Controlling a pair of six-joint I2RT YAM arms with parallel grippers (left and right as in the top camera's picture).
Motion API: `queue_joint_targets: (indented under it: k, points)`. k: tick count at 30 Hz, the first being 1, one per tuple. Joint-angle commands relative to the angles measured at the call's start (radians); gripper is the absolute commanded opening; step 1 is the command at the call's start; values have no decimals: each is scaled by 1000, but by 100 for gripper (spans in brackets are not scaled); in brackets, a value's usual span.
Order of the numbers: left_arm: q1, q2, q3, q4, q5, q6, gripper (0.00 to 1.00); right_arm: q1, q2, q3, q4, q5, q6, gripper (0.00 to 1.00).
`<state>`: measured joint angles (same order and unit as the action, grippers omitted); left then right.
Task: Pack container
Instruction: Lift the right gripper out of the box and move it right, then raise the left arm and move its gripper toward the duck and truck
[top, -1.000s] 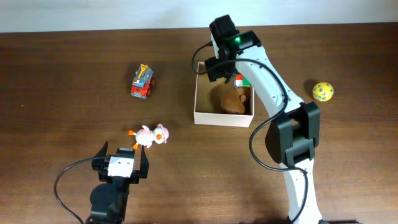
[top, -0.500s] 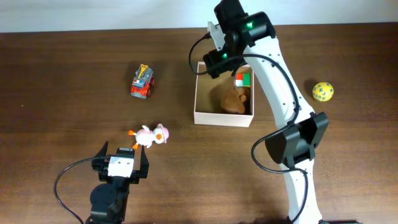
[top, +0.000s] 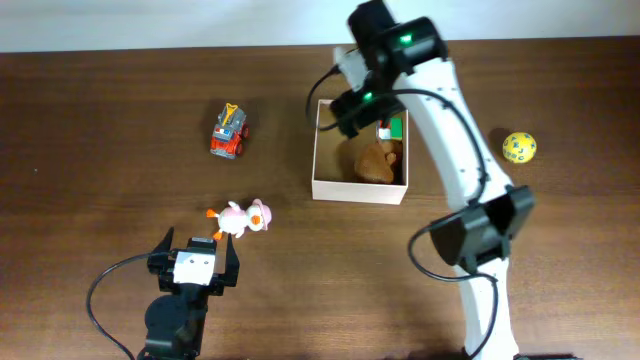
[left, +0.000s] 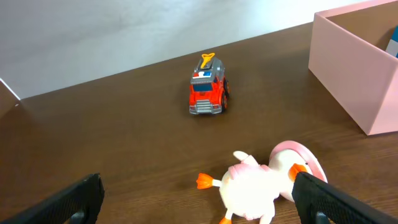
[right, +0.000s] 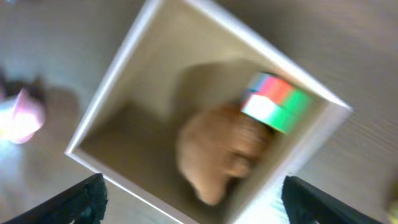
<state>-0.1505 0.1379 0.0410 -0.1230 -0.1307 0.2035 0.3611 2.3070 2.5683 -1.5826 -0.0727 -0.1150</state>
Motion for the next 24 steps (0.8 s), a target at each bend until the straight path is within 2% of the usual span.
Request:
queue_joint_targets:
  k: [1,6,12,24]
  points:
    - [-3,-8,-8,3,10,-12,99,-131,-174,21,-2,138,123,99]
    - [-3,-8,-8,3,10,-12,99,-294,-247,21,-5,137,124,99]
    - [-3,-8,-9,3,10,-12,99,-442,-253,20,-31,126,124,99]
    - [-3,-8,-8,3,10,-12,99,-549,-253,20,-26,127,124,99]
